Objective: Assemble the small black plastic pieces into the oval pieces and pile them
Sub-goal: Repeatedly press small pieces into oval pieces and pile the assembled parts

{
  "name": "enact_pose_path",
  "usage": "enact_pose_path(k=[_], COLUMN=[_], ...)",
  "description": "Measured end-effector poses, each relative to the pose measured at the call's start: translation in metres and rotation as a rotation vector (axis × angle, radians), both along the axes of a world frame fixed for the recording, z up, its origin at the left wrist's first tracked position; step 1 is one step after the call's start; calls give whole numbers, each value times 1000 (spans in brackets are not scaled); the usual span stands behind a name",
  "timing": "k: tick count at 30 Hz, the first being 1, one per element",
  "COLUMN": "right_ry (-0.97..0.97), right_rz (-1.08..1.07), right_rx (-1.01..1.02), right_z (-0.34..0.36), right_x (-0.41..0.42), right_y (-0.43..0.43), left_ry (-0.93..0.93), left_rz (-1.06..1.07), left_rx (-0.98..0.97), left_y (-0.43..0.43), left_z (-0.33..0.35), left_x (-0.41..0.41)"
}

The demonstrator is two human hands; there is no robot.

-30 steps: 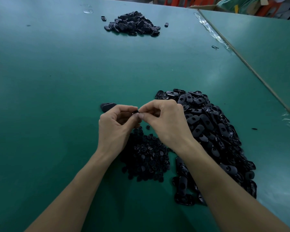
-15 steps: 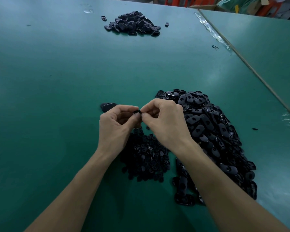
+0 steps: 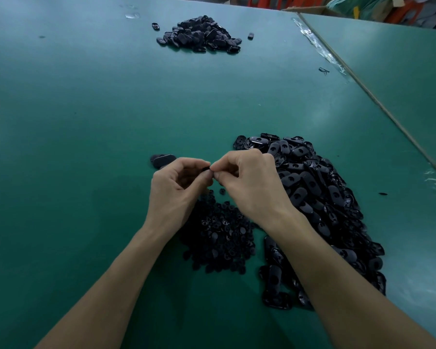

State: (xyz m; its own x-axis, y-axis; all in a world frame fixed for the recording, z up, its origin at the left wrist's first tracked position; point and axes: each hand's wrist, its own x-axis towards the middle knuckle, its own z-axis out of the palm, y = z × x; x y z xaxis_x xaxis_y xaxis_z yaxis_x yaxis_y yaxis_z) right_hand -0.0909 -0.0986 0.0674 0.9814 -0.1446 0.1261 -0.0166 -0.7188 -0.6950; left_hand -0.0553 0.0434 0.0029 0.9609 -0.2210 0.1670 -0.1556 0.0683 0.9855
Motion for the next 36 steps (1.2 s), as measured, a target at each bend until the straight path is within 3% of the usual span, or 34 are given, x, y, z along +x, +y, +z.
enact_pose_path(k=[12,18,29,36], right_ry=[30,102,104,113], right_rz=[77,183,156,130], right_rx=[-31,83,251,246], right_z=[2,1,-7,-8], right_x=[4,11,13,12], right_y=[-8,-19,-28,-27], left_ry=[65,156,221,216], left_rz=[-32,-50,-87,-91], left_rx=[6,-114,-190,-163], left_y=[0,4,4,3], left_z=[2,4,4,3], left_x=[2,5,4,4])
